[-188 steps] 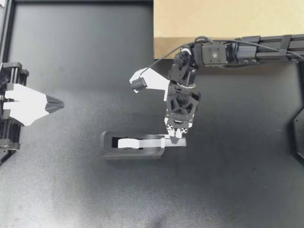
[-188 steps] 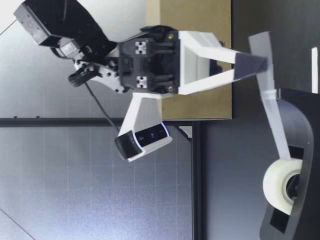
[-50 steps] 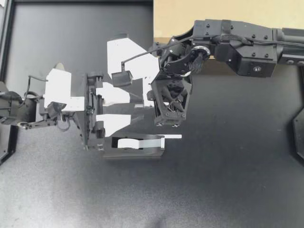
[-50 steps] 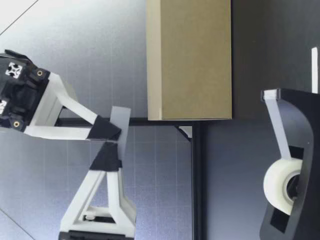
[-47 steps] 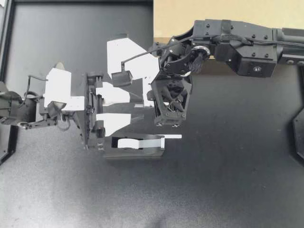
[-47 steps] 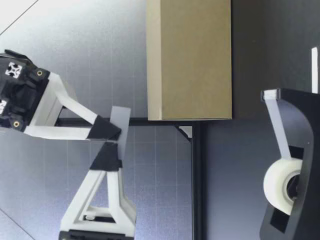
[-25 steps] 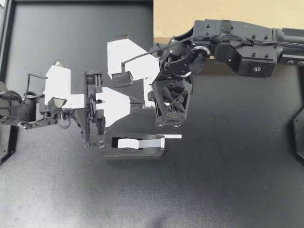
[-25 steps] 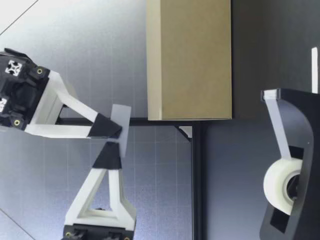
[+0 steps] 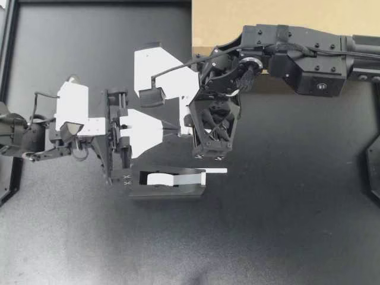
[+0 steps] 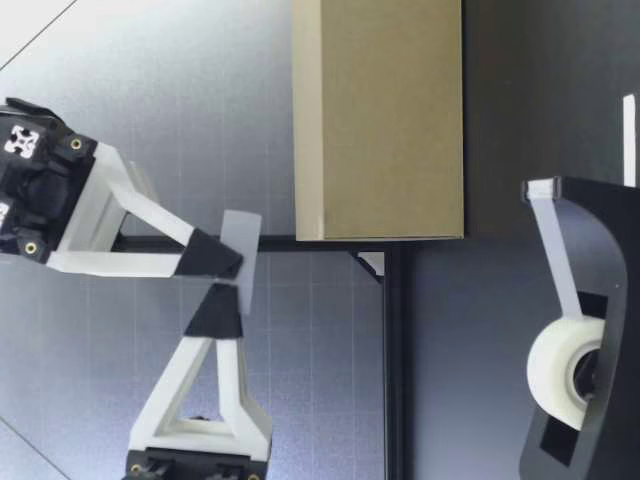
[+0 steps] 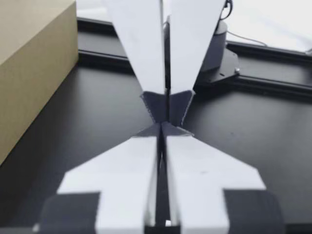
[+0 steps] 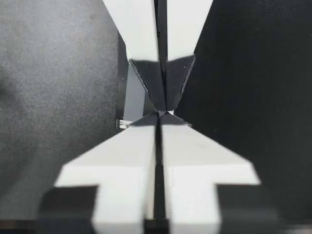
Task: Cut a small piece of tape from the tape dispenser then place it on the cardboard box's edge.
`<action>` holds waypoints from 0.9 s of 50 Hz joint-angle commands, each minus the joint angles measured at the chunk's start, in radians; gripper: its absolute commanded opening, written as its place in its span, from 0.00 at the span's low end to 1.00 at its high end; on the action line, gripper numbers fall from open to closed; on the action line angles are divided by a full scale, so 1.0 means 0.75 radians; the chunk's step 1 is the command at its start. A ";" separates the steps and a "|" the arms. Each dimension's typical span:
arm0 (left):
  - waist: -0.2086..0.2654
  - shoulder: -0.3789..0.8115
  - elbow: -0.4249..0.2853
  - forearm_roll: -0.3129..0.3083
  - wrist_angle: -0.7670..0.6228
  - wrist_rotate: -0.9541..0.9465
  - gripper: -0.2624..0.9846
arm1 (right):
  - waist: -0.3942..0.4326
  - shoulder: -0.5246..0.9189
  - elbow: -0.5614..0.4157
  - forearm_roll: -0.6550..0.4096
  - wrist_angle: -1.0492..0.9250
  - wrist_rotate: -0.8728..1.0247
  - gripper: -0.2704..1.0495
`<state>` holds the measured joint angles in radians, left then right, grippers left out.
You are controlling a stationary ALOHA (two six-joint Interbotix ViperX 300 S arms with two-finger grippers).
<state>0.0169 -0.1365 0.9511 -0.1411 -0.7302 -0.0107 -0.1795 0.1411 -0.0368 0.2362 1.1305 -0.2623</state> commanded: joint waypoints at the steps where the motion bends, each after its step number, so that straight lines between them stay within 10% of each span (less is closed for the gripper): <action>1: 0.002 -0.012 -0.018 -0.002 -0.014 0.004 0.13 | 0.004 -0.022 -0.025 0.006 -0.008 0.002 0.34; 8: 0.002 -0.014 -0.018 -0.002 -0.010 0.002 0.13 | 0.004 -0.025 -0.012 -0.006 -0.025 0.025 0.50; 31: 0.002 -0.012 -0.006 -0.010 -0.002 -0.012 0.13 | -0.117 -0.225 0.229 -0.022 -0.229 0.031 0.50; 45: 0.063 0.035 -0.049 -0.344 -0.108 -0.008 0.13 | -0.196 -0.460 0.530 -0.022 -0.554 0.029 0.50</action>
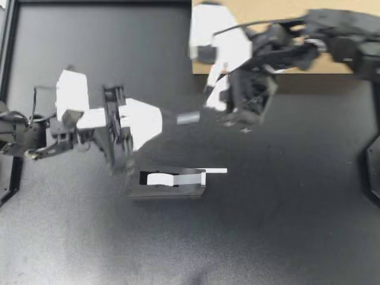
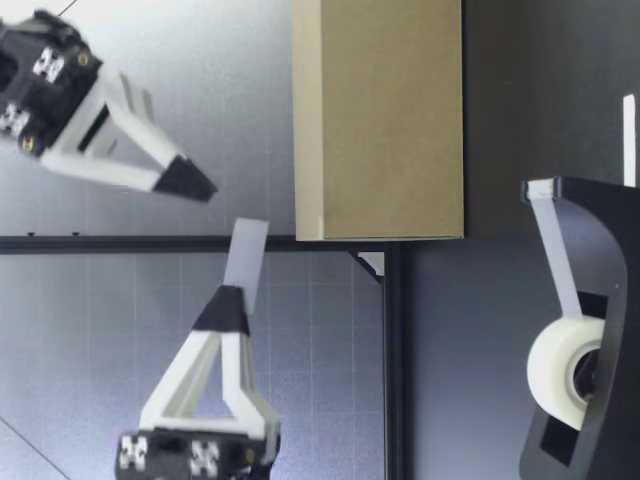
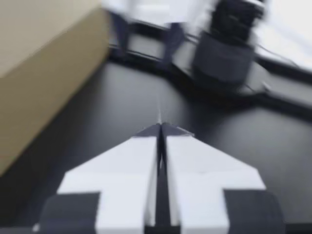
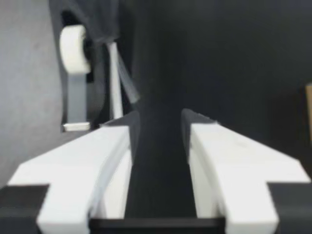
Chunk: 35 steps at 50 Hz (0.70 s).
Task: Cut a small piece of tape from the tape dispenser then place it on the cardboard box's edge.
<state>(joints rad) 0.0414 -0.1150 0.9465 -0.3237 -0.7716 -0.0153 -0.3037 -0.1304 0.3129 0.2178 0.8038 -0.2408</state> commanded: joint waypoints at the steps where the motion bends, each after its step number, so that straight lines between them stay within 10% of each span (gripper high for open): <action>1: 0.037 0.012 -0.053 -0.127 -0.063 -0.004 0.13 | -0.037 -0.117 0.088 0.002 -0.153 0.000 0.50; 13: 0.160 0.102 -0.192 -0.309 -0.090 -0.135 0.13 | -0.090 -0.295 0.391 0.002 -0.724 0.002 0.49; 35: 0.346 0.295 -0.292 -0.264 -0.086 -0.732 0.13 | -0.160 -0.219 0.581 0.004 -1.266 -0.010 0.26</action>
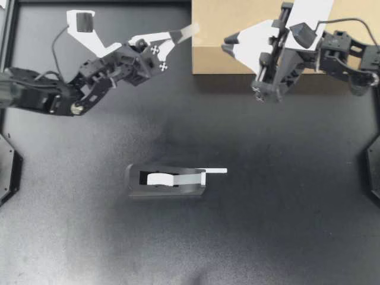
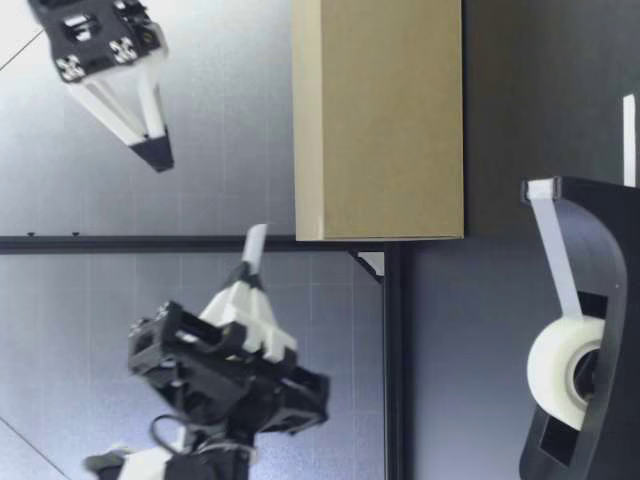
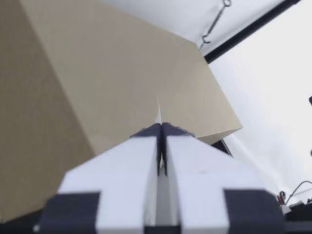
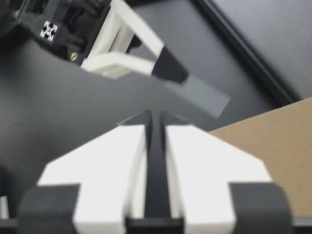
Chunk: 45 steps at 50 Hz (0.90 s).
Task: Cut a small piece of tape from the tape dispenser then place it on the cardboard box's edge.
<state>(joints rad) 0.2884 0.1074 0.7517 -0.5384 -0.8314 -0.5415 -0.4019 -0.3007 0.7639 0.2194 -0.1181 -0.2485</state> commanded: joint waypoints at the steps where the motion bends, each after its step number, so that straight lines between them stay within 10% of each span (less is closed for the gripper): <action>1: 0.020 0.006 -0.035 0.029 -0.006 -0.043 0.13 | -0.035 0.018 -0.022 0.002 -0.043 0.000 0.24; 45: 0.047 0.123 -0.076 0.055 0.002 -0.137 0.13 | -0.110 0.366 -0.198 -0.012 -0.082 -0.084 0.14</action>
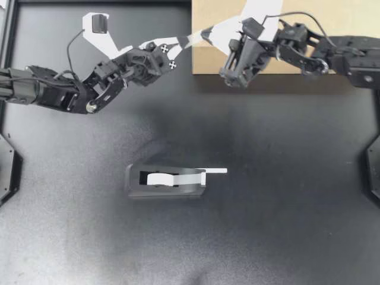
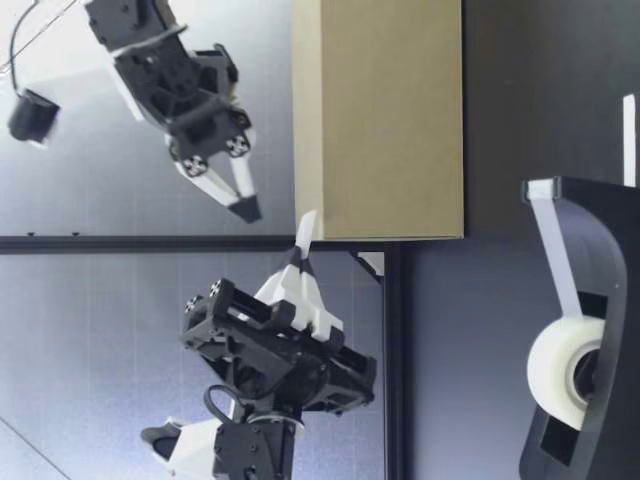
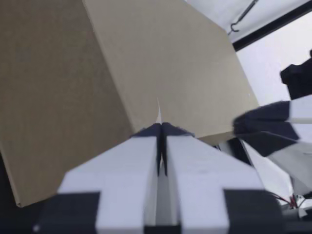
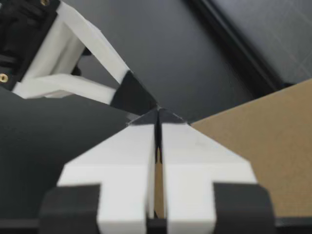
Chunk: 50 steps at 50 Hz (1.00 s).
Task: Cut a small piece of tape from the tape dispenser then place it on the cardboard box's edge.
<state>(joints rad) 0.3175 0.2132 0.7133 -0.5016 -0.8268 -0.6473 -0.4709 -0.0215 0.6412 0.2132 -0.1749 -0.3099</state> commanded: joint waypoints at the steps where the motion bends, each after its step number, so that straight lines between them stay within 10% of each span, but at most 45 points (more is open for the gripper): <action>1: 0.008 -0.018 -0.027 0.006 -0.004 0.004 0.13 | -0.020 0.000 -0.037 -0.004 -0.004 -0.002 0.14; 50: 0.025 0.029 -0.039 0.002 -0.004 0.002 0.13 | -0.067 0.182 -0.127 -0.004 0.057 -0.008 0.14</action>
<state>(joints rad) 0.3313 0.2500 0.6964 -0.5016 -0.8253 -0.6473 -0.5031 0.1197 0.5752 0.2117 -0.1335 -0.3145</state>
